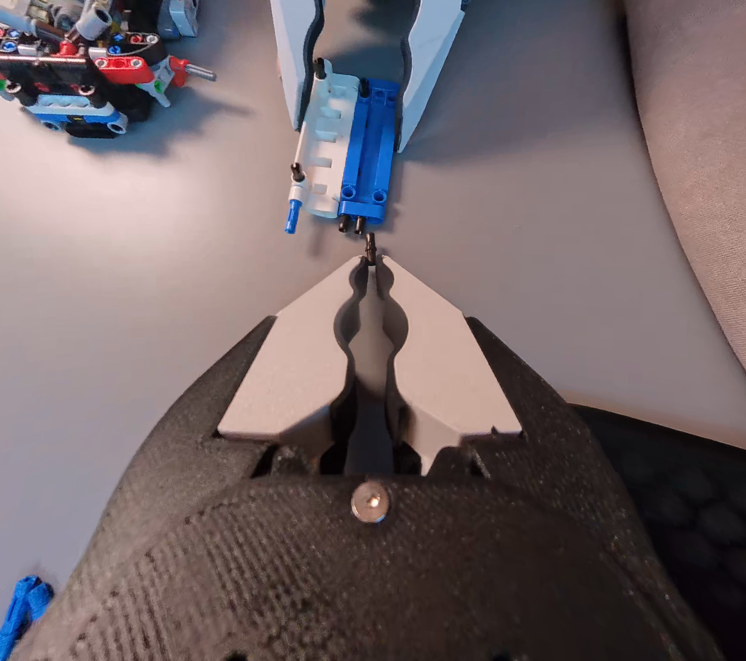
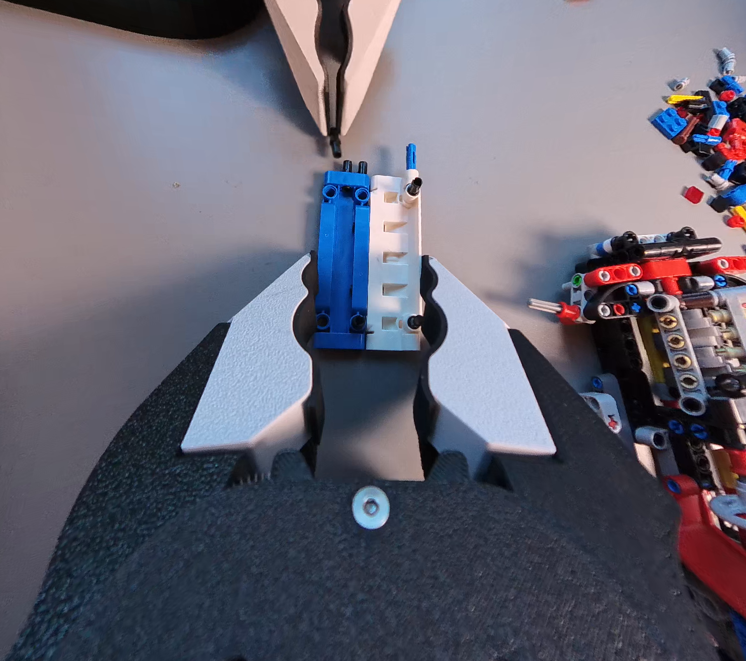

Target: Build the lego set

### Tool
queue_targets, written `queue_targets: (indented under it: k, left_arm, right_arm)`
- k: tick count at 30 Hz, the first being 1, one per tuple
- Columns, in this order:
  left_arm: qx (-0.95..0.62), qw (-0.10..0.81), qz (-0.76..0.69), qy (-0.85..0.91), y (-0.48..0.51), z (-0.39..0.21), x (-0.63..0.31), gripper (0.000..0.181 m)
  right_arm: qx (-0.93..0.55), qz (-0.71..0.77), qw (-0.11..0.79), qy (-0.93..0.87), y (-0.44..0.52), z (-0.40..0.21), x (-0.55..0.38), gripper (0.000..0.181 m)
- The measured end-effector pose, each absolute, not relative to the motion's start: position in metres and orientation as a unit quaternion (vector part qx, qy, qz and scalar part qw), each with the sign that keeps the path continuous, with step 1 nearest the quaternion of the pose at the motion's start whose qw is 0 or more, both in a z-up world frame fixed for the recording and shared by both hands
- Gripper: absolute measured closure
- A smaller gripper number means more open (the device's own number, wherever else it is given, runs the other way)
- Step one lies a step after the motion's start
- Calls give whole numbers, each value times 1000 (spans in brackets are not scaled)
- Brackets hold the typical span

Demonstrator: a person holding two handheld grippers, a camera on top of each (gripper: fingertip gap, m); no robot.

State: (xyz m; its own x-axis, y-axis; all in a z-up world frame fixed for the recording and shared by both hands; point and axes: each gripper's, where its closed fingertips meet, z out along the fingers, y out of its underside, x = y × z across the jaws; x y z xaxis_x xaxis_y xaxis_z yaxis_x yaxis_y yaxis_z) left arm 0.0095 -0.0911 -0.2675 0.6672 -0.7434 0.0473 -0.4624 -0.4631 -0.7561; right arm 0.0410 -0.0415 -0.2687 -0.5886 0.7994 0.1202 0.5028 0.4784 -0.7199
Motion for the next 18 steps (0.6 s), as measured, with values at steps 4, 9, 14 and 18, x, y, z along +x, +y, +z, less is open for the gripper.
queue_targets:
  k: [4, 9, 14, 18]
  left_arm:
    - [-821, 377, -188, 384, -87, -268, 17, 180]
    - [-813, 379, -179, 403, -88, -269, 20, 180]
    - [-811, 369, -149, 428, -88, -271, 18, 180]
    - [-815, 350, -133, 443, -86, -271, 17, 180]
  right_arm:
    - [-393, 327, 226, -829, -41, -269, 41, 132]
    - [-393, 327, 225, -829, -42, -269, 41, 132]
    - [-393, 327, 225, -830, -42, -269, 41, 132]
    - [-392, 327, 226, -830, -42, -269, 41, 132]
